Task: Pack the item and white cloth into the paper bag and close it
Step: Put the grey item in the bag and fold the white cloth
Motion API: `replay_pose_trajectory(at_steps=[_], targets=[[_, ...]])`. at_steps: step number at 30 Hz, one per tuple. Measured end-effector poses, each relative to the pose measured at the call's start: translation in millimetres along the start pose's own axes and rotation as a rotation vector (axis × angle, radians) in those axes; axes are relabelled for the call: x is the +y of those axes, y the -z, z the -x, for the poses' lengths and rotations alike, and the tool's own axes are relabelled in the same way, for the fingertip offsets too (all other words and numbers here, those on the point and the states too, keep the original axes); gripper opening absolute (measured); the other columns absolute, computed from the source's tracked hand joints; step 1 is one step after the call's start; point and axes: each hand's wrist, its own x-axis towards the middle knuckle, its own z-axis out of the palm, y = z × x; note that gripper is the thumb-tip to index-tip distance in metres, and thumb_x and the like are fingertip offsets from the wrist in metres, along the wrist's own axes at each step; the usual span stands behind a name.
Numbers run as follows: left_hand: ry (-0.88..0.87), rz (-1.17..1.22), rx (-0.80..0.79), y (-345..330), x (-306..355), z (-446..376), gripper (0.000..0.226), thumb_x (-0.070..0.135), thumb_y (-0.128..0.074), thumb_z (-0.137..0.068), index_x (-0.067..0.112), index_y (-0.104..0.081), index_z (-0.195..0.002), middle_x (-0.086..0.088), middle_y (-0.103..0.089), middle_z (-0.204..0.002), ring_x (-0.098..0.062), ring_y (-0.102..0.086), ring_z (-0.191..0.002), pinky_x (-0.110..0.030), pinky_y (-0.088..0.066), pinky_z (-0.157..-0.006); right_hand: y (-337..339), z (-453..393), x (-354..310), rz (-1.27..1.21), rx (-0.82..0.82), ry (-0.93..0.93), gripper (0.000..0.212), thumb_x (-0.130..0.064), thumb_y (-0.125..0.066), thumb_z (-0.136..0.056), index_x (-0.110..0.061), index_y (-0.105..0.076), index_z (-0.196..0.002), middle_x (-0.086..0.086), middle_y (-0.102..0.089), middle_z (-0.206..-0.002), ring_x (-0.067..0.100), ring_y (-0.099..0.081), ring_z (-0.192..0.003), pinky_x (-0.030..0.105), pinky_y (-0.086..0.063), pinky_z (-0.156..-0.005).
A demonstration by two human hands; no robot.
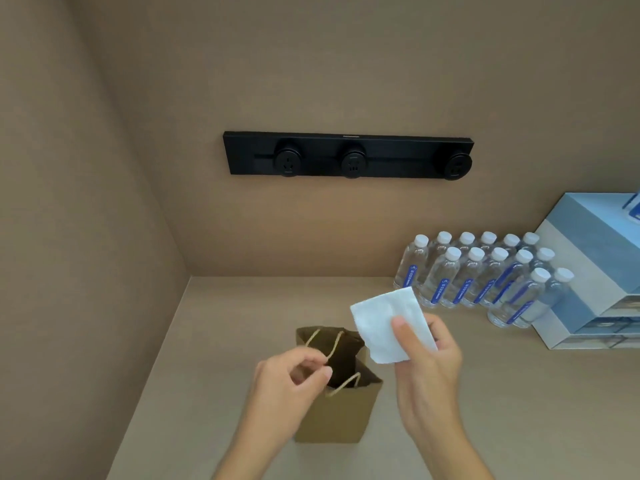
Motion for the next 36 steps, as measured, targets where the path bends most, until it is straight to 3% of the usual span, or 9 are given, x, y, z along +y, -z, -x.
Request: replay_pose_trajectory(at_steps=[6, 10, 13, 16, 21, 24, 28, 32, 36], targets=[[-0.220, -0.341, -0.108, -4, -31, 14, 0.025, 0.019, -0.054, -0.094, 0.036, -0.070, -0.105, 0.033, -0.061, -0.088, 0.000, -0.055, -0.087, -0.022, -0.046, -0.073, 0, 2, 18, 0.912, -0.252, 0.077, 0.012, -0.017, -0.063, -0.080, -0.025, -0.070, -0.075, -0.007, -0.066, -0.075, 0.005, -0.059, -0.070, 0.011, -0.043, -0.056], [-0.269, -0.376, -0.117, -8, -25, 18, 0.037, 0.018, -0.042, -0.093, 0.042, -0.055, -0.118, 0.022, -0.062, -0.107, -0.010, -0.059, -0.099, -0.037, -0.054, -0.077, -5, -1, 28, 1.081, -0.292, 0.040, 0.011, -0.012, -0.057, -0.081, -0.013, -0.066, -0.075, -0.002, -0.054, -0.062, 0.019, -0.047, -0.059, 0.028, -0.036, -0.052], [-0.242, -0.416, -0.103, -8, -20, 19, 0.040, 0.032, -0.038, -0.096, 0.049, -0.044, -0.131, 0.023, -0.059, -0.115, -0.007, -0.059, -0.102, -0.038, -0.056, -0.080, -8, -2, 28, 0.945, -0.238, 0.008, 0.009, -0.015, -0.060, -0.080, -0.008, -0.062, -0.074, 0.004, -0.049, -0.058, 0.018, -0.042, -0.055, 0.029, -0.037, -0.050], [-0.188, -0.384, -0.097, -11, -15, 18, 0.039, 0.029, -0.040, -0.097, 0.053, -0.037, -0.128, 0.016, -0.061, -0.093, -0.013, -0.057, -0.083, -0.041, -0.056, -0.073, -4, -4, 18, 0.568, -0.191, -0.102, 0.013, -0.019, -0.067, -0.076, -0.006, -0.063, -0.079, 0.009, -0.056, -0.065, 0.018, -0.052, -0.058, 0.034, -0.042, -0.050], [-0.063, -0.390, -0.110, -11, -8, 9, 0.040, 0.033, -0.046, -0.093, 0.052, -0.041, -0.128, 0.008, -0.071, -0.083, -0.024, -0.063, -0.080, -0.043, -0.057, -0.071, 12, -11, 8, 0.171, -0.341, -0.353, 0.020, -0.014, -0.077, -0.075, -0.003, -0.067, -0.089, 0.013, -0.071, -0.081, 0.028, -0.067, -0.069, 0.032, -0.050, -0.051], [-0.060, -0.162, -0.070, -8, 4, 3, 0.027, 0.040, -0.044, -0.093, 0.039, -0.064, -0.111, 0.008, -0.075, -0.085, -0.021, -0.068, -0.081, -0.038, -0.057, -0.071, 15, -16, 2, 0.223, -0.401, -0.347, 0.021, -0.014, -0.080, -0.072, -0.006, -0.069, -0.087, 0.014, -0.070, -0.081, 0.029, -0.068, -0.072, 0.035, -0.053, -0.058], [0.010, 0.253, -0.166, -3, 30, -2, 0.034, 0.052, -0.053, -0.083, 0.026, -0.073, -0.082, 0.015, -0.063, -0.058, -0.003, -0.055, -0.055, -0.014, -0.041, -0.050, 12, -19, -5, 0.263, -0.481, -0.308, 0.019, -0.013, -0.082, -0.070, -0.008, -0.069, -0.083, 0.009, -0.070, -0.076, 0.025, -0.067, -0.068, 0.030, -0.051, -0.054], [0.051, 0.379, -0.190, -9, 41, -5, 0.038, 0.038, -0.065, -0.082, 0.000, -0.067, -0.078, -0.002, -0.060, -0.065, -0.014, -0.051, -0.060, -0.029, -0.040, -0.058, 6, -15, -1, 0.009, -0.539, -0.386, 0.031, -0.017, -0.079, -0.077, 0.001, -0.064, -0.097, 0.022, -0.067, -0.091, 0.033, -0.066, -0.080, 0.038, -0.055, -0.064], [0.078, 0.457, -0.173, -11, 40, -4, 0.043, 0.039, -0.066, -0.084, -0.004, -0.067, -0.076, -0.008, -0.060, -0.068, -0.018, -0.052, -0.064, -0.033, -0.038, -0.061, 5, -3, 13, -0.236, -0.558, -0.471, 0.041, -0.010, -0.069, -0.086, 0.011, -0.058, -0.120, 0.028, -0.065, -0.115, 0.037, -0.063, -0.104, 0.042, -0.054, -0.088]])
